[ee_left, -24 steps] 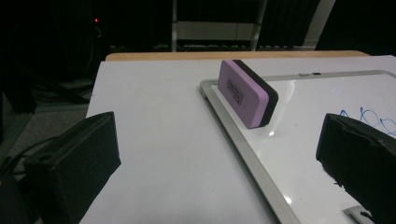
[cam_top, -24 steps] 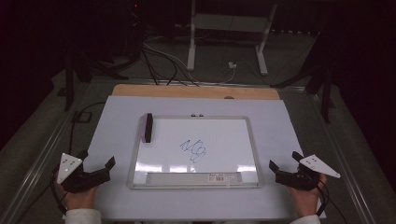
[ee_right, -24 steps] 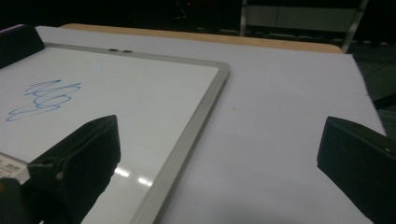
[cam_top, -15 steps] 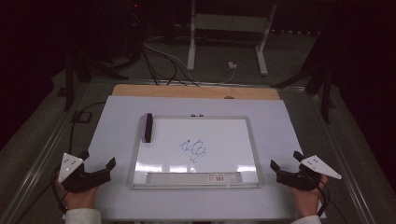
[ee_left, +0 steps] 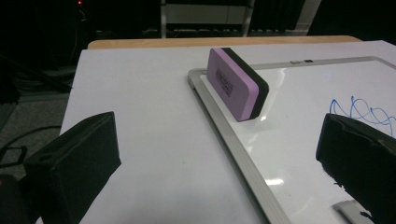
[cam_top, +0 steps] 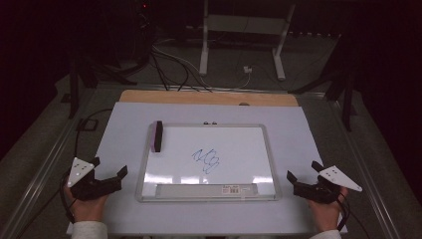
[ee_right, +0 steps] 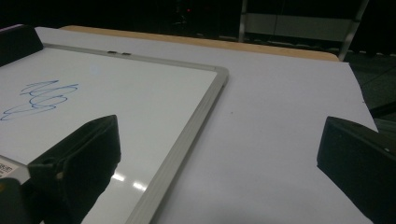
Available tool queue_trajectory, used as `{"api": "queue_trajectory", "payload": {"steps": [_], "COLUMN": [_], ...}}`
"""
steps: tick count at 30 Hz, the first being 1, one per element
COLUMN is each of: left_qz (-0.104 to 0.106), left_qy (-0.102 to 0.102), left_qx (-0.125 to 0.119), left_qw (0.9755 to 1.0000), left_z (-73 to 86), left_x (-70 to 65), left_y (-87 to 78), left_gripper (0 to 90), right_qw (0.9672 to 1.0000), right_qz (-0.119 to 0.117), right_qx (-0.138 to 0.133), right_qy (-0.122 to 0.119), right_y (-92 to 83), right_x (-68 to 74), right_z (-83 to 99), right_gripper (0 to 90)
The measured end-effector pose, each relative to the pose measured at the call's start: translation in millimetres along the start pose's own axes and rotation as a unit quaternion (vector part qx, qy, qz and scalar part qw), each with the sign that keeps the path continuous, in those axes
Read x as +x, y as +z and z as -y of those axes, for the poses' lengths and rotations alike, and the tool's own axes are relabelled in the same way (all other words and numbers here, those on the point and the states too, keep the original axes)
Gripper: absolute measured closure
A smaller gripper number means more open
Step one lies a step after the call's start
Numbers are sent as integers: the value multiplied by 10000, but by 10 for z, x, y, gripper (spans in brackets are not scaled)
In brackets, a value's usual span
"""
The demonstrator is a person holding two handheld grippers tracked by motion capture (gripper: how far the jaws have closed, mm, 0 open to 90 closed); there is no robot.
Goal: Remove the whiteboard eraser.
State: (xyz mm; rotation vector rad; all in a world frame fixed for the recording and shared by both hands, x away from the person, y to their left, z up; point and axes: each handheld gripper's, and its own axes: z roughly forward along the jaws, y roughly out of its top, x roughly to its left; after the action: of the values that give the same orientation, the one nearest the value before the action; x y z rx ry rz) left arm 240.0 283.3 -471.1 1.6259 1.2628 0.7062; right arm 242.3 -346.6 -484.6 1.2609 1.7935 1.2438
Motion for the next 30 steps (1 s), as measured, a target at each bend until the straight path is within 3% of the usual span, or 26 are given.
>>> {"api": "queue_trajectory", "payload": {"steps": [12,30], "left_qz": [131,195], "left_qy": [177,169], "left_qx": [24,117], "left_qw": [9998,9996], "left_z": [-205,-388], "left_x": [-95,-114], "left_y": [165,441], "left_gripper": [5,5], "right_qw": [9999,10000], "right_qz": [13,44], "right_qx": [-74,-54], "right_qy": [-93,23], "right_y": [-16,-22], "right_x": [28,13], "right_z": [-4,-3], "right_gripper": [3,3]}}
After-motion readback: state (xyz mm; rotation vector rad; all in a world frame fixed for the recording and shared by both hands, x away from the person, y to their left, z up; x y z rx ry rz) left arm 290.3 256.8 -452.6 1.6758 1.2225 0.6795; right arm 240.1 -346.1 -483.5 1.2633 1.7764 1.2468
